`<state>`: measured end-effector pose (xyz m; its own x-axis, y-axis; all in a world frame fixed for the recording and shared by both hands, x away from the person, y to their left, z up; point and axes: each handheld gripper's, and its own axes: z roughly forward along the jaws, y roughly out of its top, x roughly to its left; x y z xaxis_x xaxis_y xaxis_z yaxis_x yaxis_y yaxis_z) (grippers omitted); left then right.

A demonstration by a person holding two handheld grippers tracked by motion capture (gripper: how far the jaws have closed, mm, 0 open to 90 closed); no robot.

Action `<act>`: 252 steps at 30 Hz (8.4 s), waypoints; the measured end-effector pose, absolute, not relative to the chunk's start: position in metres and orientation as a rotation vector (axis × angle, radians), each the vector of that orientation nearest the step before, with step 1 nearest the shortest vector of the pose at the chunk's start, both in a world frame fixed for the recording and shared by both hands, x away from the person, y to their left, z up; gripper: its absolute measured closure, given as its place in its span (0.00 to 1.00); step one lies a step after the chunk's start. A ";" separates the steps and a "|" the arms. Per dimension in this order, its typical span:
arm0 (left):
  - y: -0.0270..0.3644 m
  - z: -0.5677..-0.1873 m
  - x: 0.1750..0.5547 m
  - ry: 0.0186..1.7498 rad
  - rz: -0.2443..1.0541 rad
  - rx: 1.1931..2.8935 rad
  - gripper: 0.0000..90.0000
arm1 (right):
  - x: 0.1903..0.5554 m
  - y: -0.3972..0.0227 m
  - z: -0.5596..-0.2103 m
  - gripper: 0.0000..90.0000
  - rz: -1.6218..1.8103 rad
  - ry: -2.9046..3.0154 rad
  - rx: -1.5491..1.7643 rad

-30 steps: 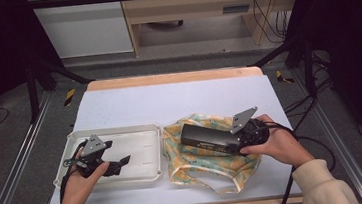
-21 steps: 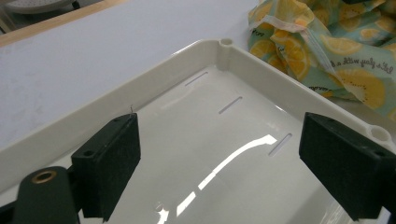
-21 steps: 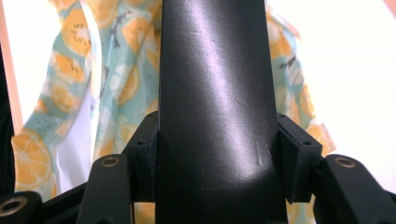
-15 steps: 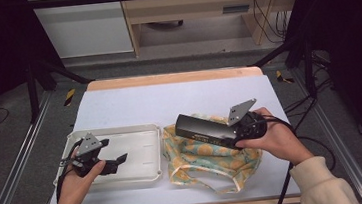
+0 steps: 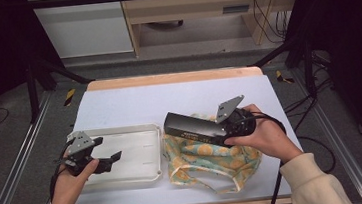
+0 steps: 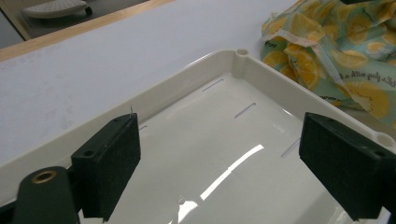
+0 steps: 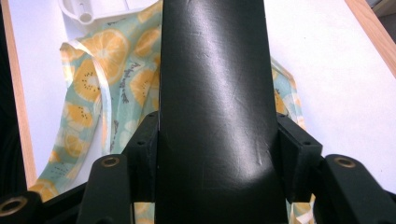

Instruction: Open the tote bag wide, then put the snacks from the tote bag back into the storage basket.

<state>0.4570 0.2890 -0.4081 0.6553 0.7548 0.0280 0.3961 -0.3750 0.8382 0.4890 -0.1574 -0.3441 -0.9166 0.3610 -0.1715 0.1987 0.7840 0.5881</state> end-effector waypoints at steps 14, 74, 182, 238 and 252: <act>0.294 -0.382 0.460 0.848 0.541 2.082 0.13 | 0.495 -0.141 -0.340 0.48 0.888 2.701 0.412; 0.228 -0.323 0.483 0.336 0.358 2.604 0.10 | 0.494 -0.050 -0.350 0.48 0.768 2.845 0.206; 0.208 -0.341 0.500 0.014 0.259 2.891 0.48 | 0.492 -0.071 -0.324 0.14 0.923 2.722 0.315; 0.287 -0.334 0.492 0.095 0.378 2.820 0.48 | 0.409 -0.273 -0.442 0.08 1.056 1.862 1.395; 0.298 -0.357 0.496 0.064 0.333 2.853 0.48 | 0.400 -0.284 -0.452 0.07 1.059 1.818 1.469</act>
